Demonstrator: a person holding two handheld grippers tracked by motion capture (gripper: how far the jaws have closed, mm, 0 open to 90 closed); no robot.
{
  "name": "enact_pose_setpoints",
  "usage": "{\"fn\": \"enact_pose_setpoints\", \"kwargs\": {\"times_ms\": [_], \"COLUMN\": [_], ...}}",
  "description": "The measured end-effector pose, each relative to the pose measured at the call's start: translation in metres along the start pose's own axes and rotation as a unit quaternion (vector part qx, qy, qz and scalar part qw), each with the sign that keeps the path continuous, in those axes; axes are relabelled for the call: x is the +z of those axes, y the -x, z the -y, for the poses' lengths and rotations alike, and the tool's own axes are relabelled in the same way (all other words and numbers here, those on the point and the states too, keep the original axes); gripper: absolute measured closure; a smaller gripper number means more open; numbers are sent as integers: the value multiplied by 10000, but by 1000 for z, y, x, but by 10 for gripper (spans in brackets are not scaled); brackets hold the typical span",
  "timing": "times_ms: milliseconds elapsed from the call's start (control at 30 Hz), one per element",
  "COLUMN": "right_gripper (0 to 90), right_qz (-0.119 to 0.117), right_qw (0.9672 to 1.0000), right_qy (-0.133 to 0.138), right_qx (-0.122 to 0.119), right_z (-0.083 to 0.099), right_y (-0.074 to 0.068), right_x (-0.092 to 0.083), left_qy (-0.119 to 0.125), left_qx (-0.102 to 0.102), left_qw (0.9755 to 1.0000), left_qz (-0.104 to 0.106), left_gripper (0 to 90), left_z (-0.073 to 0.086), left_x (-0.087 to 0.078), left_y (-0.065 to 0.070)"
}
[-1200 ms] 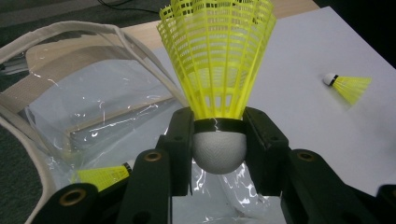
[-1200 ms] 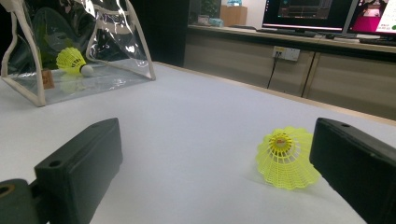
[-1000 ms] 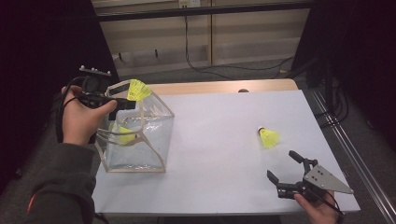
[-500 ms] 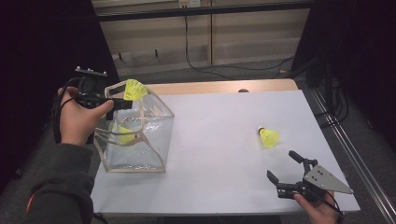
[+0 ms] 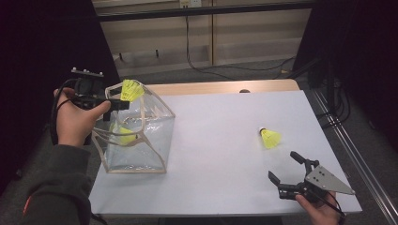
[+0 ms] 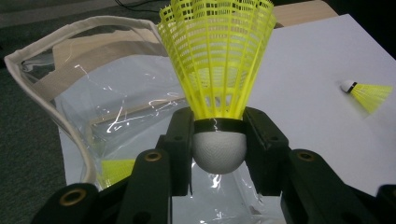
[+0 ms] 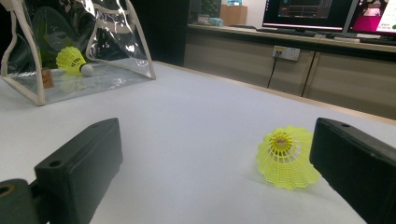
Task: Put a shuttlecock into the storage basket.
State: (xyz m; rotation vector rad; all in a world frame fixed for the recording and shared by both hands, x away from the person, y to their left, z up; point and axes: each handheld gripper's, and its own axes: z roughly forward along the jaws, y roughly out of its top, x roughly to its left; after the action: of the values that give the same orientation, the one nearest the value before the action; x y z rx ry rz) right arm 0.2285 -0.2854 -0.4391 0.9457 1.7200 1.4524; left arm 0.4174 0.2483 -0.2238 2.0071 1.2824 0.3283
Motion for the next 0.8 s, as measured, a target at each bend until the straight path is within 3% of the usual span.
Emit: {"fn": "enact_pose_setpoints", "kwargs": {"times_ms": [800], "right_gripper": [23], "right_qz": [-1], "right_qw": [10000], "right_qy": [4], "right_qx": [0], "right_z": [0], "right_y": [0], "right_x": [0], "left_qy": [48], "left_qx": [-94], "left_qw": [9998], "left_qz": [-188], "left_gripper": [648], "left_z": [6], "left_x": [1], "left_y": [-10]}}
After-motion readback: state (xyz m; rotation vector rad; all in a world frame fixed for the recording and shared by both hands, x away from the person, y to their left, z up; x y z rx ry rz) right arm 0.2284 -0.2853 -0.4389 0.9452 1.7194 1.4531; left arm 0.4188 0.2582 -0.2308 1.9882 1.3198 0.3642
